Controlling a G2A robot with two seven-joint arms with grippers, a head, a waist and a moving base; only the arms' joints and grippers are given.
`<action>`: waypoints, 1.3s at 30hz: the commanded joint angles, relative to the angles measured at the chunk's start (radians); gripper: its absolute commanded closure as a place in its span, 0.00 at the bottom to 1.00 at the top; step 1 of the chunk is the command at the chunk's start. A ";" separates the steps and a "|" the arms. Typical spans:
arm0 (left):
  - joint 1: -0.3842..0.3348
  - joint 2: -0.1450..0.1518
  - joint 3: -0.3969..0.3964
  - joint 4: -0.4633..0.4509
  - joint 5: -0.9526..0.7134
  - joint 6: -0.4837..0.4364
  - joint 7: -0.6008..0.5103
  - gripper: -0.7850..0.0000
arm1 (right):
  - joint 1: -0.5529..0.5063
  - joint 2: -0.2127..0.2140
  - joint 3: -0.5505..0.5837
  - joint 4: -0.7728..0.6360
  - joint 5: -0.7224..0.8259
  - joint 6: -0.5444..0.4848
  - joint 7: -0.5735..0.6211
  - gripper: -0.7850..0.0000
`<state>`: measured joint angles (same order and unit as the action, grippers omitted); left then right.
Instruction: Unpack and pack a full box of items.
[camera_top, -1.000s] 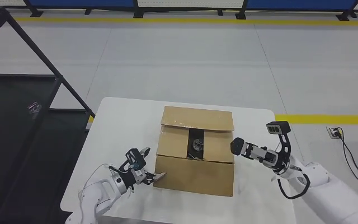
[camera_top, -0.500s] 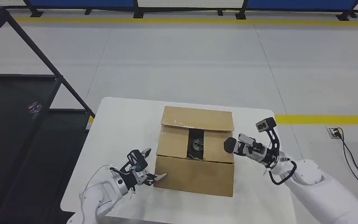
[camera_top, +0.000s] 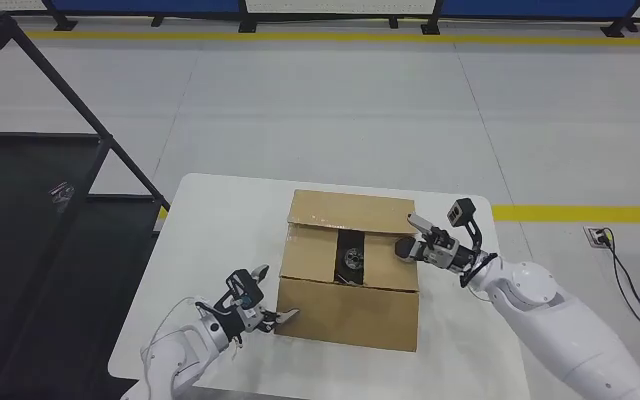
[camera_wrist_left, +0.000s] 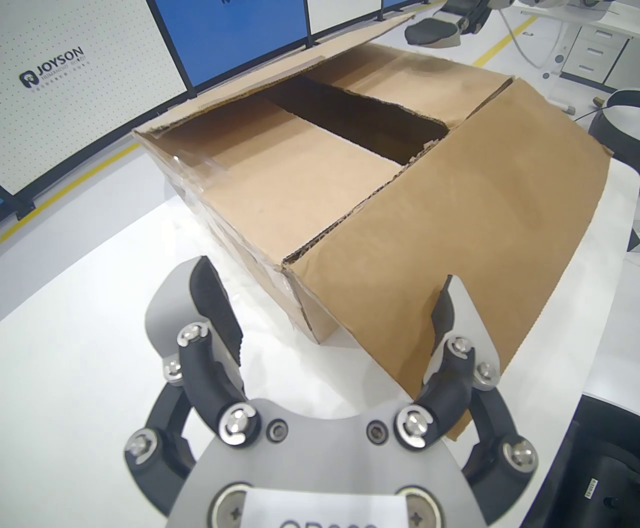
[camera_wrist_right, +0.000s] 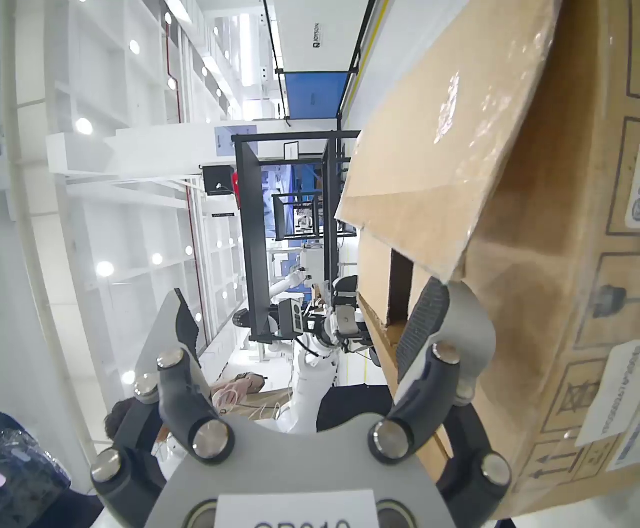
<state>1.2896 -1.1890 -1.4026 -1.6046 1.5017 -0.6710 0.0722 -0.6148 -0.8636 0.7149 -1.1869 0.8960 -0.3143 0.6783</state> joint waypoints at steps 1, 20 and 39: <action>0.006 0.002 -0.005 -0.002 -0.007 0.003 0.007 0.00 | 0.011 -0.011 -0.002 0.005 -0.009 0.009 -0.009 0.00; 0.048 0.015 -0.007 -0.020 -0.018 0.032 0.059 0.00 | 0.150 -0.146 -0.030 0.024 -0.216 0.062 -0.458 0.00; 0.053 0.015 0.014 -0.022 -0.041 0.093 0.073 0.00 | 0.256 -0.259 -0.106 0.236 -0.308 -0.098 -0.507 0.00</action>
<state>1.3425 -1.1745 -1.3887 -1.6262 1.4602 -0.5779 0.1450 -0.3590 -1.1230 0.6087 -0.9514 0.5880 -0.4124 0.1712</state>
